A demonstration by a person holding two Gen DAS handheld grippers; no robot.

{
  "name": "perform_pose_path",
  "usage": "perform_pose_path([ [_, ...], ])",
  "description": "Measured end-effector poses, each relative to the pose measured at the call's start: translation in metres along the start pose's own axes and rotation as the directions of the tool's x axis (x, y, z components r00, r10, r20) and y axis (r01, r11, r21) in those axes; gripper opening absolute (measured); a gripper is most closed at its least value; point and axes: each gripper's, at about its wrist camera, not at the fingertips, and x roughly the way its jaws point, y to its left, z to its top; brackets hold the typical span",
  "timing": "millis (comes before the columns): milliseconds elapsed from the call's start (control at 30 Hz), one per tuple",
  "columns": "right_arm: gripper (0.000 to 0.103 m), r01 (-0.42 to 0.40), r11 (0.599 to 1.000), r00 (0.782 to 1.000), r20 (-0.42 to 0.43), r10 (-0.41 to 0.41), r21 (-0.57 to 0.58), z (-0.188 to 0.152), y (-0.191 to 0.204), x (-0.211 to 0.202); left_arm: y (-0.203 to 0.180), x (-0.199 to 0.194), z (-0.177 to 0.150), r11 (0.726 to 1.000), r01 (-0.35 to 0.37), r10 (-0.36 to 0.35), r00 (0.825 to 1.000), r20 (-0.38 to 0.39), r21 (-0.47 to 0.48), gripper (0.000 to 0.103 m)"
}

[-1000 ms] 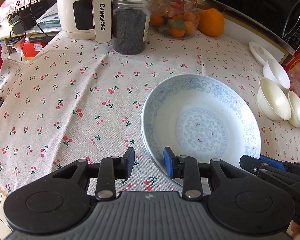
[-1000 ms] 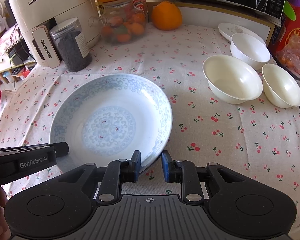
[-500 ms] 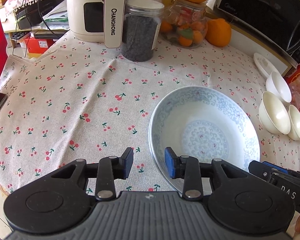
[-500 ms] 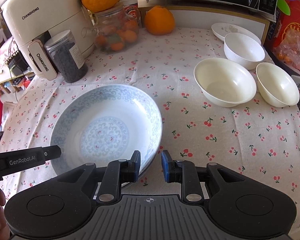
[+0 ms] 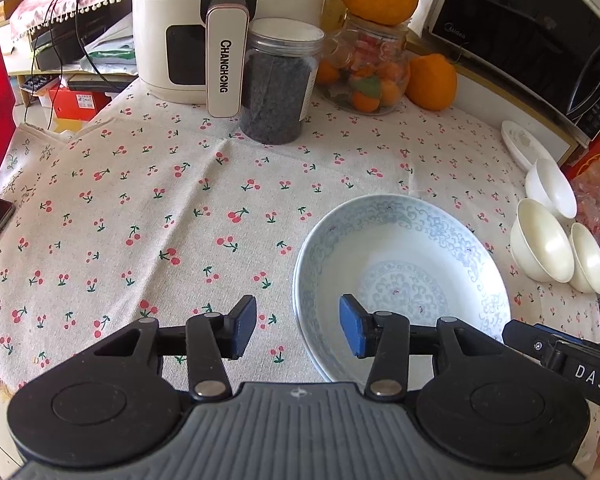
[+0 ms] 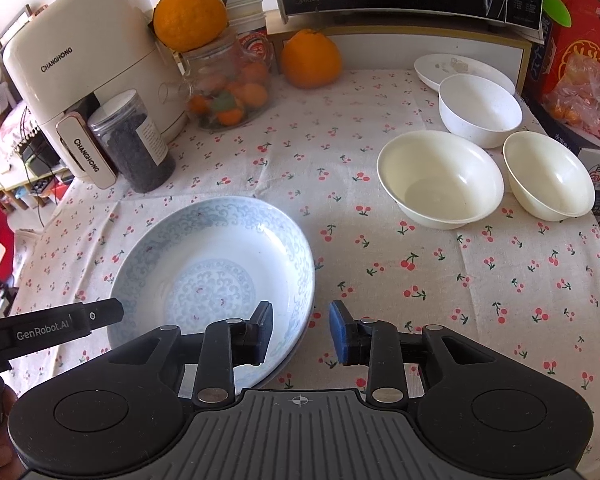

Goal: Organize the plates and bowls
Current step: 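Open both tools to release the rim of the blue plates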

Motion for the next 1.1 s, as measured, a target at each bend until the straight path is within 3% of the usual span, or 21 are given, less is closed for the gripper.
perform_pose_path([
  [333, 0.031, -0.002, 1.0, 1.0, 0.003, 0.002, 0.002, 0.0, 0.001, 0.0, -0.005, -0.003, 0.001, 0.999, -0.029, 0.028, 0.999, 0.036, 0.042, 0.055],
  [467, 0.043, 0.001, 1.0, 1.0, 0.013, -0.001, -0.001, 0.0, 0.001, -0.001, -0.009, -0.004, 0.0, 0.997, -0.037, 0.033, 0.998, 0.052, 0.065, 0.061],
  [1100, 0.069, 0.006, 1.0, 0.999, 0.038, -0.006, 0.001, 0.001, 0.001, -0.003, -0.016, -0.01, 0.001, 0.991, -0.06, 0.049, 0.994, 0.095, 0.119, 0.081],
])
